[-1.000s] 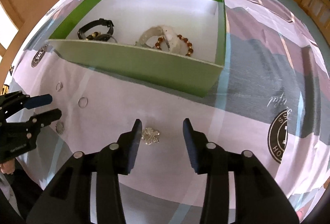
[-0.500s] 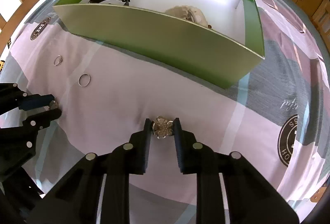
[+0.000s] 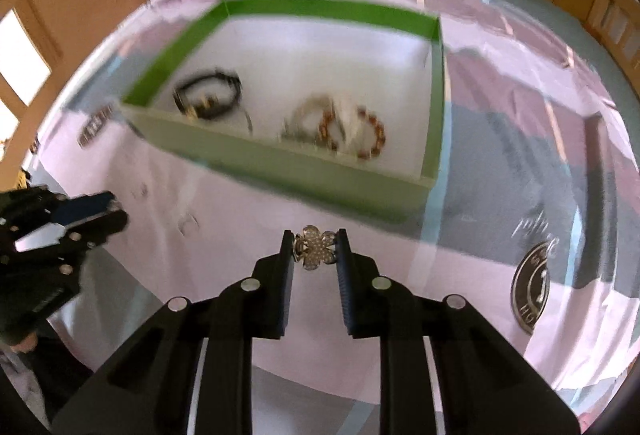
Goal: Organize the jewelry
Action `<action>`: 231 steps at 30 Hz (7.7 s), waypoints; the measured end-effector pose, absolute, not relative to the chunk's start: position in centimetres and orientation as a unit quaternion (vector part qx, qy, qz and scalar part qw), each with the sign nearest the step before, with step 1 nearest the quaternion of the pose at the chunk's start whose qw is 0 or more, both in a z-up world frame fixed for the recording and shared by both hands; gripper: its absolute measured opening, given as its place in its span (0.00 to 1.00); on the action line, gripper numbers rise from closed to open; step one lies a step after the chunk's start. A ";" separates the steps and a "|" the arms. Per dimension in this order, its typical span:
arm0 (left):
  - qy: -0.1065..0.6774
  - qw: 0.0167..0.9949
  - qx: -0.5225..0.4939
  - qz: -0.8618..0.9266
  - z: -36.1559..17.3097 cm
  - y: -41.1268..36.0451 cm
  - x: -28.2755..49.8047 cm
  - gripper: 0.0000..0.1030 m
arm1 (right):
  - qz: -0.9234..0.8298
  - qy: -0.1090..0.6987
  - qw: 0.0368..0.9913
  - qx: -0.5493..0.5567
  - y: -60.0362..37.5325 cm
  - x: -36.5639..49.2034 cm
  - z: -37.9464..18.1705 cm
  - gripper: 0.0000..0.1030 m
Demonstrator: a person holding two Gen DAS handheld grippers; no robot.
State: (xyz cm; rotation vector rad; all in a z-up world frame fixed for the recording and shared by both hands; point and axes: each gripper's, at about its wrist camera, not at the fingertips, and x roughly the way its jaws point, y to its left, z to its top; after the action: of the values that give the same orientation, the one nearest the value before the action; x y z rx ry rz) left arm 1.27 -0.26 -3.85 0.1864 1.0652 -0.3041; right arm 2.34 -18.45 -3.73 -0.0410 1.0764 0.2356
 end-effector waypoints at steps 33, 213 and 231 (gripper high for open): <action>0.461 0.881 0.080 -0.065 -3.5 -2.2 12.5 0.20 | 0.033 0.399 0.915 -0.047 -17.8 8.3 -1.2 0.20; 0.453 0.888 0.010 -0.075 -2.8 -2.1 11.7 0.52 | 0.095 0.437 0.894 0.008 -19.0 9.2 -2.5 0.54; 0.421 0.903 0.076 -0.037 -2.0 -3.5 10.5 0.98 | 0.031 0.390 0.920 0.003 -20.1 8.6 -1.6 0.99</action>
State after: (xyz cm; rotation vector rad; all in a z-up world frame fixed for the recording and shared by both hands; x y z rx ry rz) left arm 10.54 -3.53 -2.00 0.1573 0.8706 -0.0758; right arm 8.62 -20.11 -1.59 0.0053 0.8025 0.0643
